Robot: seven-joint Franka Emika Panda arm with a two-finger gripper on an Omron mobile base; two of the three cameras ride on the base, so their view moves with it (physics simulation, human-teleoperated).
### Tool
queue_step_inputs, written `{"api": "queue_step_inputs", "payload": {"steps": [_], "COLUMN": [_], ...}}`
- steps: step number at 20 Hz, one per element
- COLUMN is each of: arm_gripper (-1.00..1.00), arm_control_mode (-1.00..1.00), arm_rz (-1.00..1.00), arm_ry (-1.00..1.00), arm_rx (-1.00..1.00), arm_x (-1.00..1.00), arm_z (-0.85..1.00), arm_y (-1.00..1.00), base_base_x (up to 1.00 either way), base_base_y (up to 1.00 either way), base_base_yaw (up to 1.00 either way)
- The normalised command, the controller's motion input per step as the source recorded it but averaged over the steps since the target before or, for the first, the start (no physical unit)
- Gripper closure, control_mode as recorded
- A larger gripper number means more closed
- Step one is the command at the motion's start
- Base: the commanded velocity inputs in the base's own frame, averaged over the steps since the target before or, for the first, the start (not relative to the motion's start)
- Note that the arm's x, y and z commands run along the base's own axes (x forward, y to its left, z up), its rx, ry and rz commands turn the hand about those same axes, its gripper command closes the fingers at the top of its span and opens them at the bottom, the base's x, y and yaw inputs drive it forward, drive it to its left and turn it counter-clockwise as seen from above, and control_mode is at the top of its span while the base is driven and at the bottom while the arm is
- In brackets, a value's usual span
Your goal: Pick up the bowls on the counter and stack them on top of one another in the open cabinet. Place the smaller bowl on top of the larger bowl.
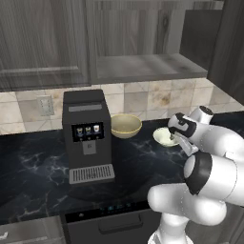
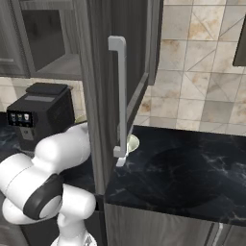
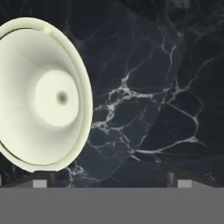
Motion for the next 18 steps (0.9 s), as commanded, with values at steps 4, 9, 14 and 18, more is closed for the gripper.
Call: {"api": "queue_step_inputs", "payload": {"steps": [4,9,14,18], "arm_gripper": [-1.00,-1.00,-1.00,-1.00], "arm_control_mode": [-1.00,-1.00,-1.00,-1.00], "arm_rz": [0.00,0.00,0.00,0.00], "arm_ry": [0.00,0.00,0.00,0.00], "arm_rx": [0.06,0.06,0.04,0.04], "arm_x": [0.10,0.10,0.09,0.10], "arm_z": [-0.06,-0.10,-0.13,-0.10], "arm_y": [-0.04,-0.03,0.00,0.00], "base_base_x": [0.00,0.00,0.00,0.00], "base_base_y": [0.00,0.00,0.00,0.00], "base_base_yaw": [0.00,0.00,0.00,0.00]}}
